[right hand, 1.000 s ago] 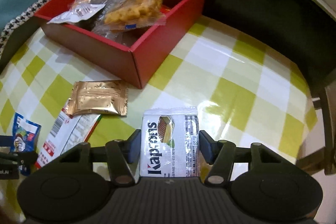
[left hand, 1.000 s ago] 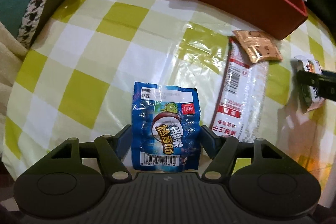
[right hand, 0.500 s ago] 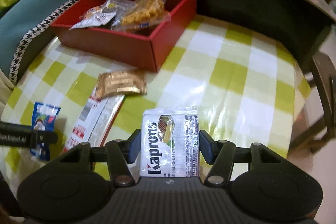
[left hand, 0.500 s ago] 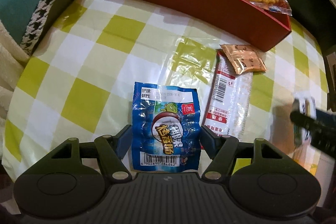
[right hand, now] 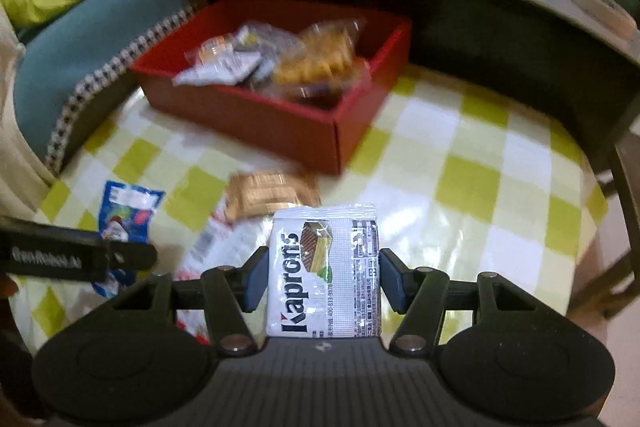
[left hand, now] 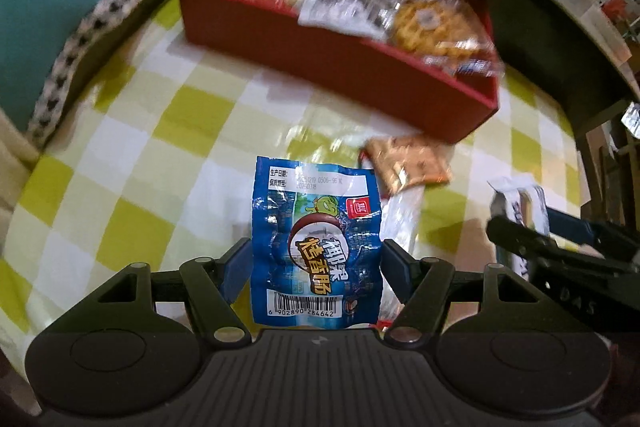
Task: Organize snacks
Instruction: 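Grasp the blue packet with the left tool while the right tool grasps the Kaprons packet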
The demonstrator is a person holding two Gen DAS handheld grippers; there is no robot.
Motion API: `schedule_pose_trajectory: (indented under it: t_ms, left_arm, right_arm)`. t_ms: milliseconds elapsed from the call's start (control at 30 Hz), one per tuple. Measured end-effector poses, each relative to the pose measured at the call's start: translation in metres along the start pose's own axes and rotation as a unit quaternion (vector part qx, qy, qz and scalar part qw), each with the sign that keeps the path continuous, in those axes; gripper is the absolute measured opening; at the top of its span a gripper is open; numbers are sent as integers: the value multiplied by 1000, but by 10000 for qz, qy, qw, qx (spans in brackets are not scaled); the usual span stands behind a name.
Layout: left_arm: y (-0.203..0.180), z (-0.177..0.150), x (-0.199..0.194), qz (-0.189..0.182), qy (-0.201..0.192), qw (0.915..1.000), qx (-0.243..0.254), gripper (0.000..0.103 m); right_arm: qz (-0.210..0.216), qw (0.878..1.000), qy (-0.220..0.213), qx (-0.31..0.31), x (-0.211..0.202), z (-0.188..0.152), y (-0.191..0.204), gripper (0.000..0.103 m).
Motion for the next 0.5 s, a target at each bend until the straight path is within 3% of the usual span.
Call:
schedule_pose_trajectory:
  t_ms: [500]
  left_arm:
    - [-8,72,-15,-51,-627,9980,67,74]
  right_arm:
    - [249,9983,-483,215,-1,75,11,68]
Point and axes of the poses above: each gripper's, at about its wrist camera, not at the fingertips, and x roughly the way its jaws point, y to its left, z to its top, the point moved 5 cm from there along x, roughly the way its jaws point, and after that the axes turned 12 degrees about -z, right-handed, at the moved point
